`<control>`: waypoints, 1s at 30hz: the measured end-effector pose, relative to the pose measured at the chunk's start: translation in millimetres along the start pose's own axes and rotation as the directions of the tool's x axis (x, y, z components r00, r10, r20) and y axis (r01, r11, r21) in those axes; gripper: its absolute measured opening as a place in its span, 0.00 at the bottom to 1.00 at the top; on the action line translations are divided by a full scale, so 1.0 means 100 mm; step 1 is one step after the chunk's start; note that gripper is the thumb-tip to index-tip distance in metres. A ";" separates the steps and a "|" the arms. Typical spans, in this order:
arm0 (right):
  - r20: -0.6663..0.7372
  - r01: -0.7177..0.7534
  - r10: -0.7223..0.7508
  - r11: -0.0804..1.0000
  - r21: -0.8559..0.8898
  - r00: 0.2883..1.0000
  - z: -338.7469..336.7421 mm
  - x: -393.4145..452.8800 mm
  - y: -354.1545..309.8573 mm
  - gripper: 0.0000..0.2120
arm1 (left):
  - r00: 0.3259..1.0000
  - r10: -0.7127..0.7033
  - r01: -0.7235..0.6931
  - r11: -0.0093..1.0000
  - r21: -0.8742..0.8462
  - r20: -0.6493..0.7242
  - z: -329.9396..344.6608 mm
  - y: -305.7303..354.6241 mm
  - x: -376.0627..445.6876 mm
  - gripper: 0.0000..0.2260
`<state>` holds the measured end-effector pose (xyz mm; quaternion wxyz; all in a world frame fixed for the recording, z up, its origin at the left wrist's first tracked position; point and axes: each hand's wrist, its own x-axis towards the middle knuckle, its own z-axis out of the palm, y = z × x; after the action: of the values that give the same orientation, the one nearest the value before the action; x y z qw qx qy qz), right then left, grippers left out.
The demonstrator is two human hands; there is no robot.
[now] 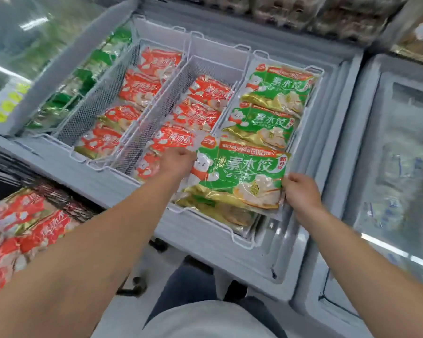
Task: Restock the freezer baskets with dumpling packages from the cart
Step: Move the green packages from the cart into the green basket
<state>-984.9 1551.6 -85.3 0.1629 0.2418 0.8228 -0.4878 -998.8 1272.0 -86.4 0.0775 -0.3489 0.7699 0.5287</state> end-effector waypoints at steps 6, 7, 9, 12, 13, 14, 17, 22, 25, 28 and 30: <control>-0.086 -0.095 0.093 0.995 -0.023 0.992 0.14 0.52 -0.30 0.21 | 0.987 -0.043 0.037 0.998 0.043 0.157 0.39 0.29 0.68 0.12; -0.099 -0.101 0.098 0.994 -0.032 0.990 0.15 0.56 -0.34 0.21 | 0.985 -0.041 0.033 0.998 0.049 0.167 0.43 0.31 0.73 0.13; -0.110 -0.163 0.161 0.987 -0.008 0.981 0.23 0.73 -0.40 0.18 | 0.977 -0.057 0.037 0.995 0.095 0.207 0.53 0.35 0.98 0.13; -0.093 -0.166 0.154 0.977 -0.136 0.984 0.32 0.84 -0.39 0.16 | 0.967 -0.062 0.006 0.975 0.221 0.249 0.62 0.34 1.25 0.08; -0.083 -0.116 0.097 0.955 -0.271 0.992 0.37 0.88 -0.36 0.15 | 0.961 -0.024 -0.080 0.928 0.365 0.274 0.67 0.30 1.39 0.10; -0.063 -0.049 0.025 0.908 -0.415 0.998 0.42 0.90 -0.33 0.14 | 0.948 0.023 -0.197 0.827 0.527 0.318 0.70 0.27 1.45 0.19; 0.097 0.091 -0.039 0.787 -0.610 0.994 0.62 1.02 -0.23 0.32 | 0.813 0.084 -0.531 0.515 0.673 0.577 0.83 0.15 1.53 0.43; 0.291 0.179 0.091 0.604 -0.776 0.953 0.92 1.21 0.05 0.45 | 0.704 -0.010 -0.677 0.292 0.676 0.710 0.99 -0.12 1.40 0.51; 0.260 0.156 0.088 0.601 -0.784 0.962 0.93 1.21 0.14 0.45 | 0.728 0.014 -0.655 0.310 0.689 0.686 1.05 -0.17 1.31 0.49; 0.213 0.116 0.085 0.619 -0.777 0.973 0.92 1.17 0.12 0.44 | 0.733 0.032 -0.652 0.315 0.690 0.679 1.07 -0.20 1.30 0.49; 0.195 0.076 0.118 0.637 -0.767 0.974 0.91 1.15 0.12 0.44 | 0.723 0.029 -0.663 0.310 0.681 0.691 1.08 -0.20 1.31 0.49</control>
<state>-1070.5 1503.8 -194.5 0.3485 0.1015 0.9249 -0.1129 -1110.9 1302.4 -211.8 0.3514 0.1105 0.9240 0.1028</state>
